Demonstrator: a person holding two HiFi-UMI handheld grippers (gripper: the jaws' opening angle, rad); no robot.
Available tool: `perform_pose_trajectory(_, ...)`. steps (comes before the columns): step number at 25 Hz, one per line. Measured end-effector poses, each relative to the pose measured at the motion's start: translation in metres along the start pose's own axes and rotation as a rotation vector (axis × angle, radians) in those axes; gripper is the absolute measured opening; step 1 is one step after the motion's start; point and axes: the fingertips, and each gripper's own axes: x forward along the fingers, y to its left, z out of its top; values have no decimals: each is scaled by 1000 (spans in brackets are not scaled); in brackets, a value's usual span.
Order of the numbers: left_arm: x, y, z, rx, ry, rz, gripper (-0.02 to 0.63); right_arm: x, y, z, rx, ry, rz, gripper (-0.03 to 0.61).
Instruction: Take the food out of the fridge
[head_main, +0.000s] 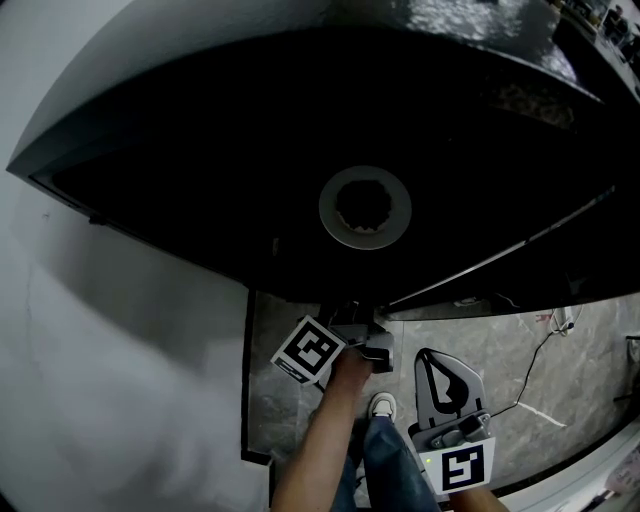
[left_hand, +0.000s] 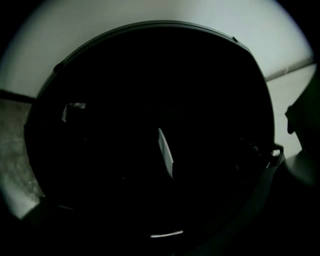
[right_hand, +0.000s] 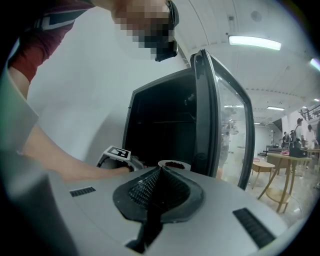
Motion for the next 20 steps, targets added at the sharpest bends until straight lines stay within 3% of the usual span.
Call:
perform_pose_trajectory(2, 4, 5, 0, -75, -22, 5, 167, 0, 1, 0, 2, 2, 2, 23)
perform_pose_trajectory(5, 7, 3, 1, -107, -37, -4, 170, 0, 3, -1, 0, 6, 7, 23)
perform_pose_trajectory(20, 24, -10, 1, -179, -67, -24, 173, 0, -3, -8, 15, 22, -2, 23)
